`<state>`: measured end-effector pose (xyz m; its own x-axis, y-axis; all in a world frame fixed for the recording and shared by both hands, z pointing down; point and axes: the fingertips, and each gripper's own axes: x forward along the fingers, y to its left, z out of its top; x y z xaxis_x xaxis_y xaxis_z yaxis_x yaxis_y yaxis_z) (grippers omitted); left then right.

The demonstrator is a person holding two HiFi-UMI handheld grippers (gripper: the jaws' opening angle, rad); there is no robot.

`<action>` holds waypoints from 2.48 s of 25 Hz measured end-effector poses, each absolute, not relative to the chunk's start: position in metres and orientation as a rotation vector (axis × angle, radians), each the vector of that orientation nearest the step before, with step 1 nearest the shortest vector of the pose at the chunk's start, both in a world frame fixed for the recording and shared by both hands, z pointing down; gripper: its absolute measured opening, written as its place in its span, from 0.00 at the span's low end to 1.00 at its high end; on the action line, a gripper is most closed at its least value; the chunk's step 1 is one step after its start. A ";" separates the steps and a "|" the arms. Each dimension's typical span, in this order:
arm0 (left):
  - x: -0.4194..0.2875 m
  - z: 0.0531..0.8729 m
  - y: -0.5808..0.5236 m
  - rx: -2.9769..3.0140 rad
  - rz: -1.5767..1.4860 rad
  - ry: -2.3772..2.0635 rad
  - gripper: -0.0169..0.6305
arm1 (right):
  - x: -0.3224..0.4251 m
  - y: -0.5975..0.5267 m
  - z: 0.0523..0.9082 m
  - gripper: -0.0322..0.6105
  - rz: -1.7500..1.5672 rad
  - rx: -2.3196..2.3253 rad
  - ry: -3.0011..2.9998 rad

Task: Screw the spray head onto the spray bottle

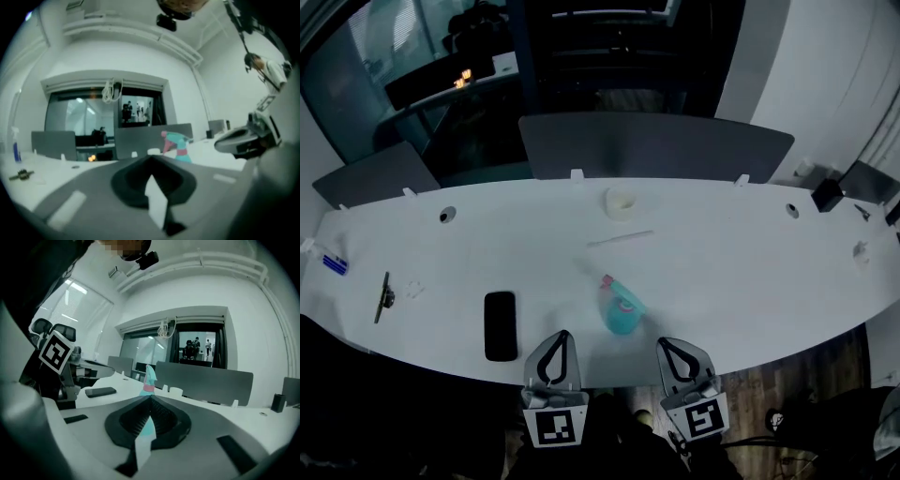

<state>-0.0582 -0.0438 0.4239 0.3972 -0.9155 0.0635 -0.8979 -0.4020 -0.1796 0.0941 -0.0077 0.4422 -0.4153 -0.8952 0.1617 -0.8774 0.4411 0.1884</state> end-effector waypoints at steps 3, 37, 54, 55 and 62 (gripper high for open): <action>-0.049 0.397 -0.021 -2.334 -0.232 1.657 0.03 | 0.088 0.006 0.424 0.06 -0.138 1.586 -2.508; -0.077 0.372 0.250 -2.389 -0.042 1.665 0.03 | 0.069 0.271 0.372 0.06 -0.348 1.902 -2.437; -0.107 0.350 0.293 -2.391 0.069 1.603 0.03 | 0.028 0.322 0.353 0.06 -0.406 1.906 -2.402; -0.105 0.350 0.295 -2.392 0.075 1.605 0.03 | 0.028 0.323 0.353 0.06 -0.406 1.900 -2.406; -0.092 0.350 0.304 -2.393 0.065 1.576 0.03 | 0.035 0.327 0.349 0.06 -0.425 1.909 -2.412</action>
<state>-0.0916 0.3044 0.3504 0.4057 -0.8948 -0.1865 -0.9070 -0.3690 -0.2029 0.0354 0.3275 0.3489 -0.2441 -0.9595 -0.1403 -0.9496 0.2073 0.2350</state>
